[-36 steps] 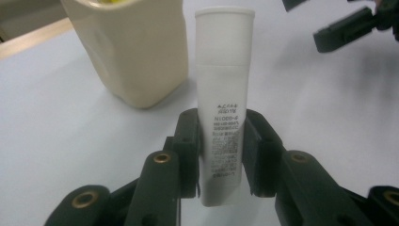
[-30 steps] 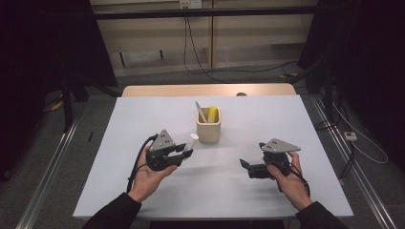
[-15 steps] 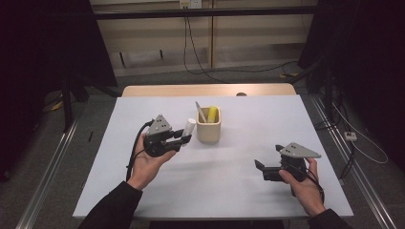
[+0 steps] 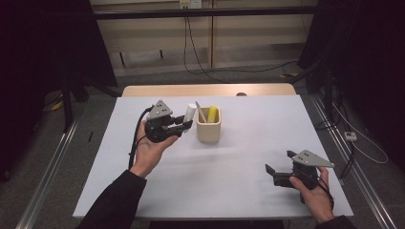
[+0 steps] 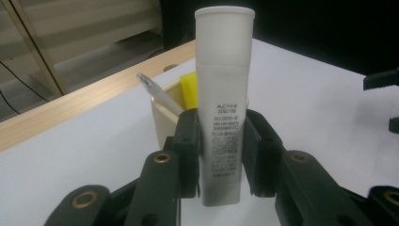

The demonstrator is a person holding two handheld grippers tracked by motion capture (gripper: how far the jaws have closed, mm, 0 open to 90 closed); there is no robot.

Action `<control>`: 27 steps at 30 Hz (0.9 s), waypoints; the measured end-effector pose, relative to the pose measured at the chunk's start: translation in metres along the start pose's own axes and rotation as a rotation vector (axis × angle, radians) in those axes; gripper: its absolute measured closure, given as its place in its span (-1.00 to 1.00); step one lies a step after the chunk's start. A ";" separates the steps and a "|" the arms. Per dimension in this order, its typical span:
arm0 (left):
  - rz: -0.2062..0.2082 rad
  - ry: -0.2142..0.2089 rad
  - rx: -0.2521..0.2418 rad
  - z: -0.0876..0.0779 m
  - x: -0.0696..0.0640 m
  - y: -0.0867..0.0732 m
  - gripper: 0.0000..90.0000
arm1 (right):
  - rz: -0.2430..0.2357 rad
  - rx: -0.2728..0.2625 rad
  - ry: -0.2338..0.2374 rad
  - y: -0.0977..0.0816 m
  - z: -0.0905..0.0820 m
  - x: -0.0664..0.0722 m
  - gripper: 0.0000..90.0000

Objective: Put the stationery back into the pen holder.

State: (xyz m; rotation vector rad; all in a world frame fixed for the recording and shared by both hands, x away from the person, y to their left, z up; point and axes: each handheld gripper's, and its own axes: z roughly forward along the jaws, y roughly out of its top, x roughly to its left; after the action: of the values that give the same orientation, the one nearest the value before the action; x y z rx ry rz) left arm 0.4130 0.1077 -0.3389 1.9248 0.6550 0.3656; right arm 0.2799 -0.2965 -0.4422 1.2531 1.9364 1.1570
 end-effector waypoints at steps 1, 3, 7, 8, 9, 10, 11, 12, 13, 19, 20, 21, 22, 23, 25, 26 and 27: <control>-0.002 -0.001 -0.003 0.001 0.000 0.003 0.55 | 0.001 0.001 -0.005 -0.001 0.000 0.000 -0.88; -0.013 -0.001 -0.009 0.004 0.003 0.008 0.55 | 0.003 0.004 0.001 0.000 -0.001 0.000 -0.89; -0.031 0.002 -0.020 0.011 0.009 0.016 0.55 | 0.002 0.012 0.003 -0.001 -0.001 -0.001 -0.89; -0.041 0.005 -0.020 0.013 0.010 0.017 0.55 | 0.006 0.011 0.004 0.000 -0.001 -0.001 -0.89; -0.046 0.006 -0.027 0.015 0.011 0.019 0.55 | 0.006 0.009 0.004 0.000 -0.001 -0.001 -0.89; -0.047 0.005 -0.033 0.017 0.012 0.019 0.55 | 0.005 0.007 0.005 0.000 -0.001 -0.001 -0.89; -0.048 0.001 -0.039 0.019 0.011 0.019 0.55 | 0.002 0.007 0.007 0.000 -0.001 -0.001 -0.89; -0.049 -0.003 -0.045 0.022 0.011 0.019 0.55 | 0.003 0.007 0.009 0.000 -0.001 -0.001 -0.89; -0.043 -0.003 -0.049 0.024 0.011 0.019 0.55 | 0.003 0.007 0.012 0.000 -0.001 -0.001 -0.89; -0.052 0.002 -0.049 0.041 0.012 0.023 0.55 | -0.005 -0.001 0.029 0.000 0.000 0.000 -0.89; -0.052 0.002 -0.052 0.044 0.012 0.025 0.55 | -0.004 -0.003 0.031 -0.001 0.000 0.000 -0.89; -0.049 0.002 -0.060 0.046 0.012 0.026 0.55 | -0.004 -0.004 0.032 -0.001 0.000 0.000 -0.89; -0.048 -0.002 -0.064 0.049 0.012 0.027 0.55 | -0.008 -0.011 0.036 -0.001 0.000 0.001 -0.89; -0.049 -0.001 -0.065 0.052 0.012 0.028 0.55 | -0.009 -0.014 0.043 -0.001 0.000 0.001 -0.89; -0.036 0.006 -0.064 0.058 0.010 0.029 0.55 | -0.018 -0.021 0.052 0.000 0.000 0.002 -0.89; -0.031 0.001 -0.064 0.062 0.008 0.028 0.55 | -0.023 -0.022 0.055 0.000 0.000 0.003 -0.89; -0.029 -0.004 -0.062 0.066 0.007 0.027 0.55 | -0.022 -0.020 0.058 0.000 0.001 0.003 -0.89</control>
State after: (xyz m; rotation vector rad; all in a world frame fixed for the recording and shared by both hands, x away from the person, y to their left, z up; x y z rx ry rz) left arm 0.4608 0.0548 -0.3433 1.8552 0.6609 0.3602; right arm 0.2790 -0.2933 -0.4426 1.1970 1.9710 1.2106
